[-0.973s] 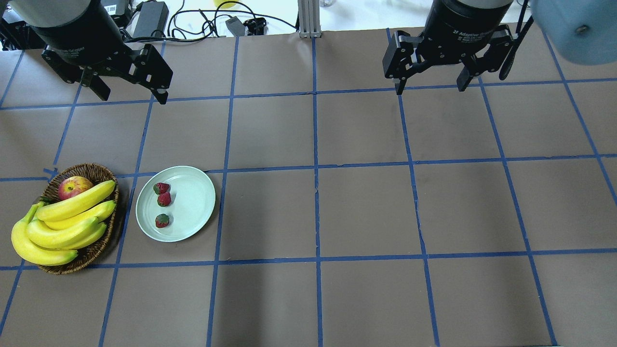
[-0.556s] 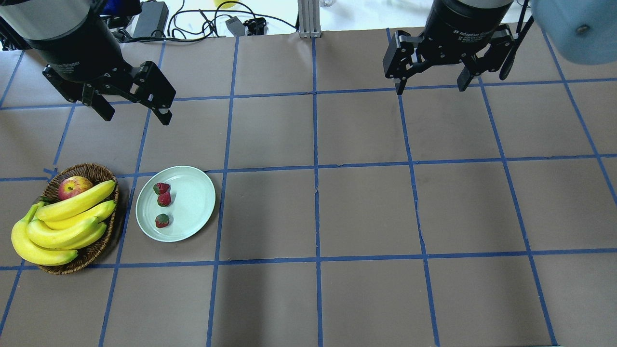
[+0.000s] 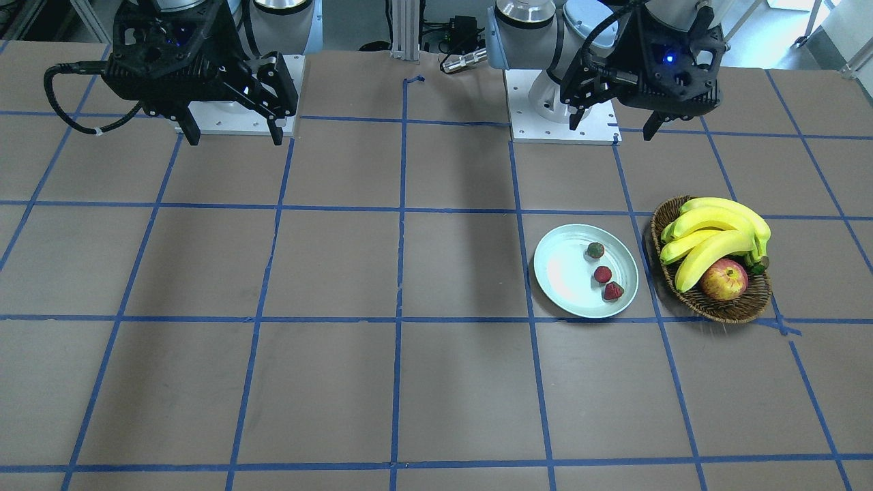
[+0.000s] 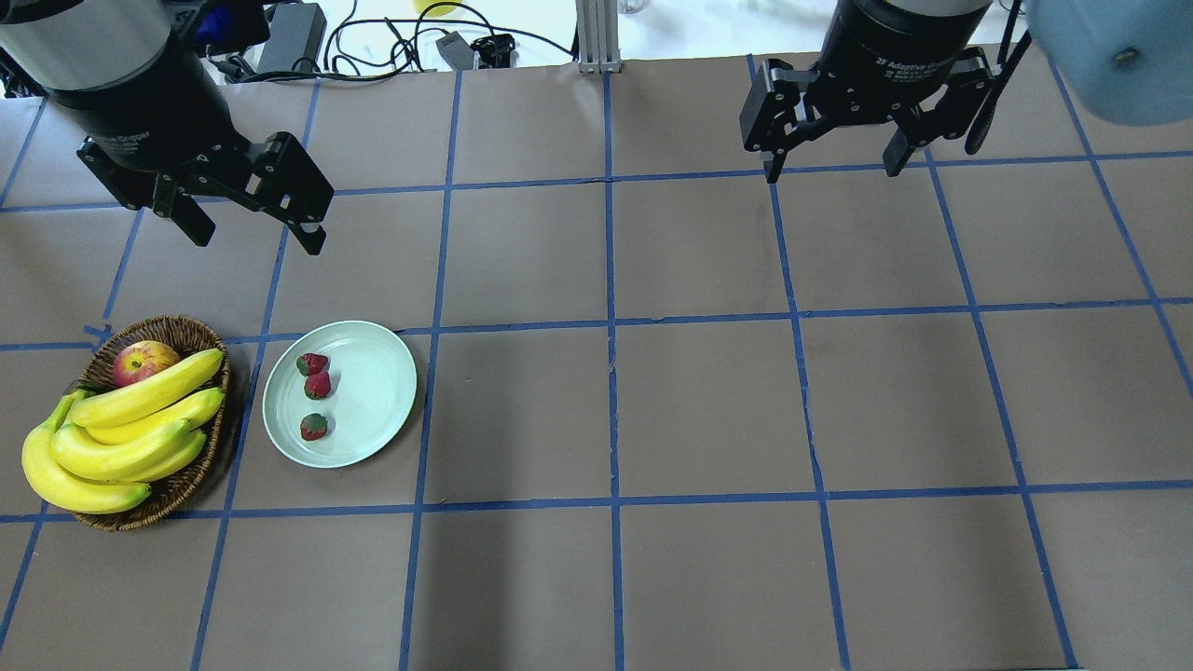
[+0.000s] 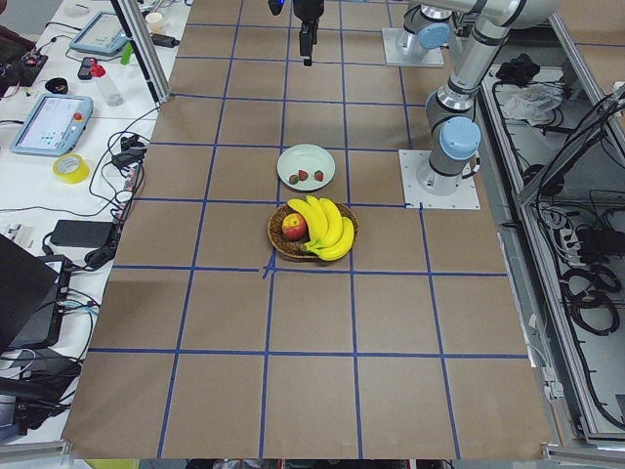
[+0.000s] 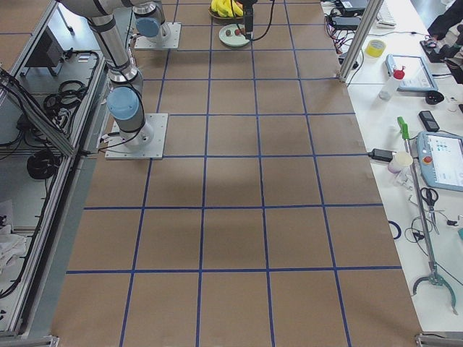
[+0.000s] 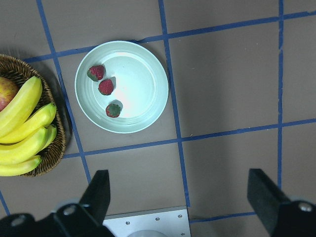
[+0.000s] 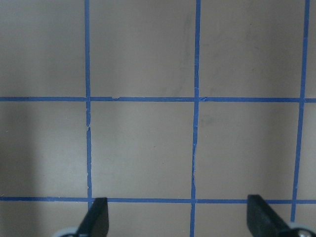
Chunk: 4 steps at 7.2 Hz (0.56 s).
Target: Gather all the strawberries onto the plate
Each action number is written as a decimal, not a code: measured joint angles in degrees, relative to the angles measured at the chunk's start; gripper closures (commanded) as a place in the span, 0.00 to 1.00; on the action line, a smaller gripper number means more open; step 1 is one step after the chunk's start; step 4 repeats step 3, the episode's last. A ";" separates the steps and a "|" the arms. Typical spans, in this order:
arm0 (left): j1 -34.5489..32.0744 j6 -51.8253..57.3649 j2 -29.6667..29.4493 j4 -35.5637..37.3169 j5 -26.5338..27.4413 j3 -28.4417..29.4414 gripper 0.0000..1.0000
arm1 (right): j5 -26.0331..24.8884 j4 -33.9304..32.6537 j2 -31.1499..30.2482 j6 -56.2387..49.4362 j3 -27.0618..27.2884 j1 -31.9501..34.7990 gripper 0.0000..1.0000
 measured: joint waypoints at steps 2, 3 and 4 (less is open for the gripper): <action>0.14 0.01 -0.10 0.14 0.05 -0.60 0.00 | 0.00 0.00 0.00 0.00 0.00 -0.03 0.00; 0.19 -0.01 -0.13 0.06 0.05 -0.65 0.00 | 0.00 0.00 0.00 0.00 0.00 -0.05 0.00; 0.19 -0.01 -0.13 0.06 0.05 -0.65 0.00 | 0.00 0.00 0.00 0.00 0.00 -0.05 0.00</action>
